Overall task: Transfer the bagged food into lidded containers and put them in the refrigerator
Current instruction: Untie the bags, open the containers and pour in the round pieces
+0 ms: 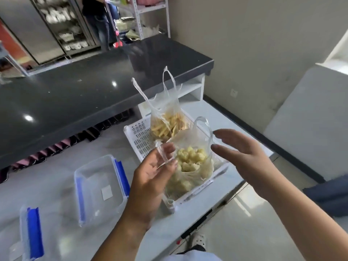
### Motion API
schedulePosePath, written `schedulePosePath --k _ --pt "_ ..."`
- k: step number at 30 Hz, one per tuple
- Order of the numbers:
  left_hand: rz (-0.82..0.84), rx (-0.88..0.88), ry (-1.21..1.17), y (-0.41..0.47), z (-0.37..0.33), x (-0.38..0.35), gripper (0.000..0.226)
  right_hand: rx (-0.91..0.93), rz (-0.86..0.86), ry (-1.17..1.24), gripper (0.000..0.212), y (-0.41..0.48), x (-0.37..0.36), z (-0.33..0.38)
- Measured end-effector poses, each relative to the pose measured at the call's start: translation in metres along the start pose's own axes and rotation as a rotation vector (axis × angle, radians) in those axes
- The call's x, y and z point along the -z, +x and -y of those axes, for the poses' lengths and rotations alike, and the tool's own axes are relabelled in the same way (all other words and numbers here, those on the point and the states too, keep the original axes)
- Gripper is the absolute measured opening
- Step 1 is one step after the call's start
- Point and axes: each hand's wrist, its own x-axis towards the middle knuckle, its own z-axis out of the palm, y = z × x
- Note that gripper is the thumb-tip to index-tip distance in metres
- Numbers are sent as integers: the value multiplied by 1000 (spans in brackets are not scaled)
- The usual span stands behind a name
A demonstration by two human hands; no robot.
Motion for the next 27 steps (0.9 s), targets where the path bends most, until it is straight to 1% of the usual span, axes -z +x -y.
schedulePosePath --k 2,3,6,8,10,12,14,15,16,18,20,21,22,24,25,27 --pt "24 0 -90 13 -6 -8 31 14 26 -6 11 21 -2 12" --pt "33 14 -124 20 -7 -12 31 19 43 -4 6 31 -3 16" --pt "46 67 -185 34 -9 -22 36 51 75 41 5 45 -7 27" --pt "61 99 -202 41 -11 -33 42 91 158 62 7 51 -6 33" --pt "94 98 -205 48 -13 -44 41 139 270 55 10 55 -3 37" --pt "92 100 -212 54 -18 -57 39 220 357 -16 19 57 6 34" --pt "13 104 -281 59 -22 -69 45 337 338 -114 37 56 23 24" --pt "-38 107 -319 60 -24 -74 49 366 298 -105 42 55 34 19" --pt "-83 110 -357 62 -27 -78 53 364 252 -43 43 54 46 11" --pt "-154 102 -382 64 -34 -81 62 279 202 135 36 56 69 -11" --pt "-200 66 -356 64 -43 -84 78 144 210 241 32 60 82 -38" --pt "-209 46 -338 64 -48 -85 85 69 224 272 33 60 85 -47" --pt "-204 30 -332 64 -53 -85 87 -1 242 300 37 58 84 -55" --pt "-183 -3 -289 62 -66 -86 81 -113 282 361 49 48 74 -65" --pt "-183 -7 -257 60 -75 -87 80 -167 293 414 58 43 67 -69" --pt "-137 -2 -223 54 -94 -93 81 -272 308 547 86 36 52 -81"
